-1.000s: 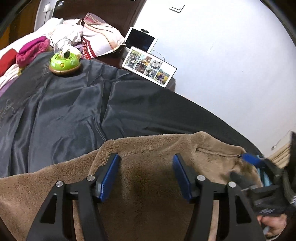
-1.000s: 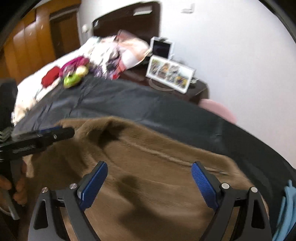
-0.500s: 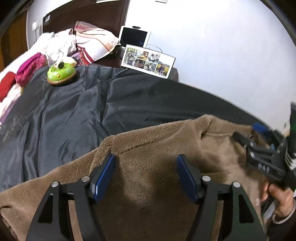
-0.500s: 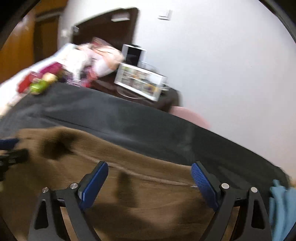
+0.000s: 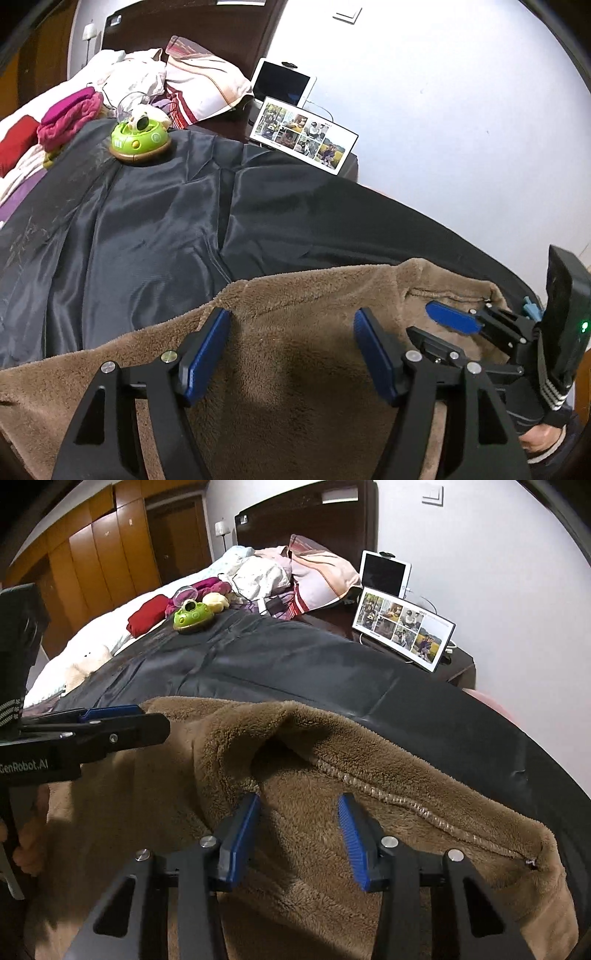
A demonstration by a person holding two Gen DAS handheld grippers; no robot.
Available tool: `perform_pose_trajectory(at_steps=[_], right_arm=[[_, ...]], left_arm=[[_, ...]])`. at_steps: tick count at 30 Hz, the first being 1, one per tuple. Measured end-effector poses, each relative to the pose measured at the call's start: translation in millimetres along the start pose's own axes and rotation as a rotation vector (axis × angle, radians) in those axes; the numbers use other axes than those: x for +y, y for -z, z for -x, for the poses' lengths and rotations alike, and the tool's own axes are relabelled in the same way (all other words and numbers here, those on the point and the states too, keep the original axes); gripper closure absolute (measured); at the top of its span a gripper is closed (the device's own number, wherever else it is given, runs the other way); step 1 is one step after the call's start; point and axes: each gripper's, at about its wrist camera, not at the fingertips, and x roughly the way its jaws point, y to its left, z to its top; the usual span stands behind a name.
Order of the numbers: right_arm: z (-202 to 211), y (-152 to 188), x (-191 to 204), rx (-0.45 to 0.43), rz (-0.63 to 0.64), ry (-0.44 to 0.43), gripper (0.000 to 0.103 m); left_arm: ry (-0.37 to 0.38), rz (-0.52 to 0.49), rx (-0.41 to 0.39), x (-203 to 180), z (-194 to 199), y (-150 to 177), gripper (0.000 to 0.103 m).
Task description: Fold clothes
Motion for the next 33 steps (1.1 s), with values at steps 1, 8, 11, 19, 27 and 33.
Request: perform_pose_trajectory(at_steps=[1,8,11,19,27,33], right_arm=[[0.8,1.4,2.1,0.001,0.006,0.001,0.063],[14.3,8.1,7.9,0.001,0.023,-0.084,0.063],[11.2,9.6,8.1,0.014,0.031,-0.094,0.062],[13.4,11.4,22.0,0.004,0.086,0.028,0.096],[9.4,13.1,-24.8,-0.038,-0.032,0.224,0.098],[41.6,20.2,-53.6,-0.063,-0.133,0.119,0.094]], left_arm=[[-0.002,-0.002,0.000,0.2,0.6,0.2,0.029],[-0.006,-0.002,-0.002,-0.5,-1.5,-0.2,0.029],[-0.003,0.001,-0.002,0.3,-3.5,-1.7,0.029],[0.004,-0.010,-0.001,0.3,1.5,-0.5,0.029],[-0.072,-0.139,0.034,-21.5,-8.7,3.4,0.025],[-0.176,-0.170,0.019,-20.2,-20.9,5.8,0.025]])
